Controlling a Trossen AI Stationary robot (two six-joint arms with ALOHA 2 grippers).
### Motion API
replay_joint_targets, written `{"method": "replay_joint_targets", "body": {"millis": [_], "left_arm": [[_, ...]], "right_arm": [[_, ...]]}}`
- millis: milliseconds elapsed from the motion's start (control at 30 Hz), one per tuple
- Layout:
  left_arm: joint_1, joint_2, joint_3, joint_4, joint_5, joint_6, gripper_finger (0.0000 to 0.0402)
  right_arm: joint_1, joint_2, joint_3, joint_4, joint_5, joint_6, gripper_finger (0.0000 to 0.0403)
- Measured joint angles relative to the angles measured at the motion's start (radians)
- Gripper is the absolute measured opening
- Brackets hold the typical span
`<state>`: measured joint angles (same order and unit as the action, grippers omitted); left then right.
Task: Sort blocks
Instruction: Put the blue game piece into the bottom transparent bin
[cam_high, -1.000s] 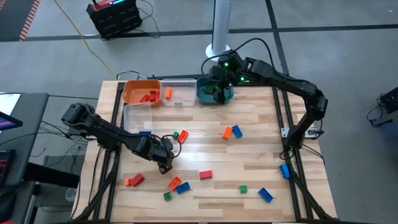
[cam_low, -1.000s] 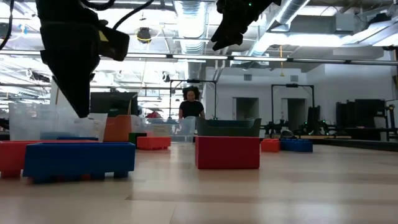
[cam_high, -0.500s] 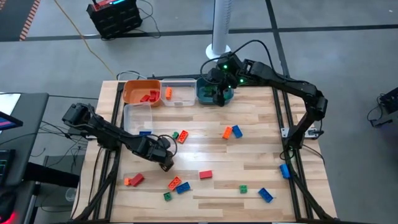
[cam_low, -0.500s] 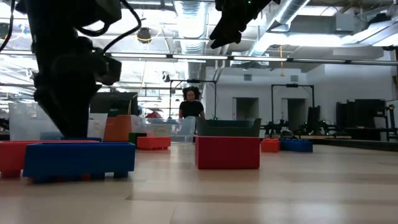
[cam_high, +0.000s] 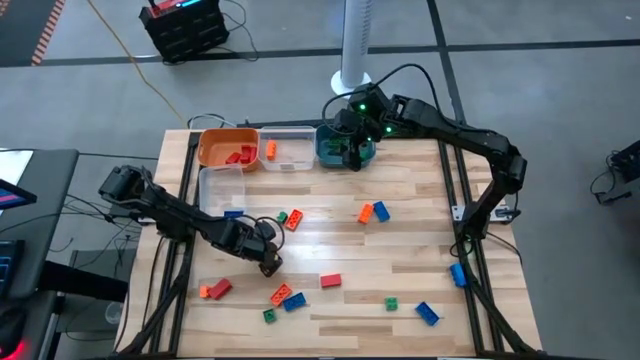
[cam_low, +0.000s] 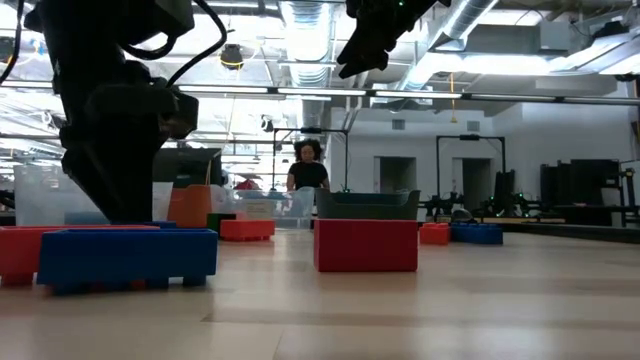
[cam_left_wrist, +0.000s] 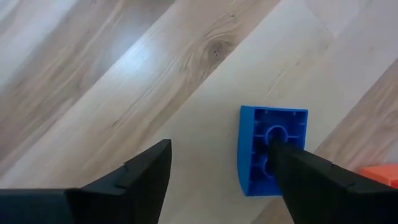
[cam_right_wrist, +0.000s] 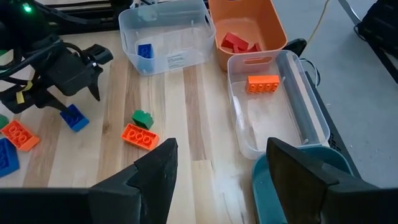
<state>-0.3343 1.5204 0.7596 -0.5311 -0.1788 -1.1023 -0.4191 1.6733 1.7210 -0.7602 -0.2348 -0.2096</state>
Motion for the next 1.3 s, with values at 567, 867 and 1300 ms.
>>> {"method": "replay_joint_targets", "body": {"millis": [567, 867, 1300], "left_arm": [[0.043, -0.189, 0.061, -0.056, 0.022, 0.156, 0.0244], [0.025, -0.128, 0.058, -0.027, 0.041, 0.276, 0.0276], [0.007, -0.062, 0.058, 0.068, 0.091, 0.300, 0.0331]], "right_arm": [[0.000, 0.000, 0.000, 0.001, 0.000, -0.001, 0.0254], [0.000, 0.000, 0.000, 0.009, 0.000, 0.000, 0.0254], [0.000, 0.000, 0.000, 0.010, 0.000, 0.006, 0.0254]]}}
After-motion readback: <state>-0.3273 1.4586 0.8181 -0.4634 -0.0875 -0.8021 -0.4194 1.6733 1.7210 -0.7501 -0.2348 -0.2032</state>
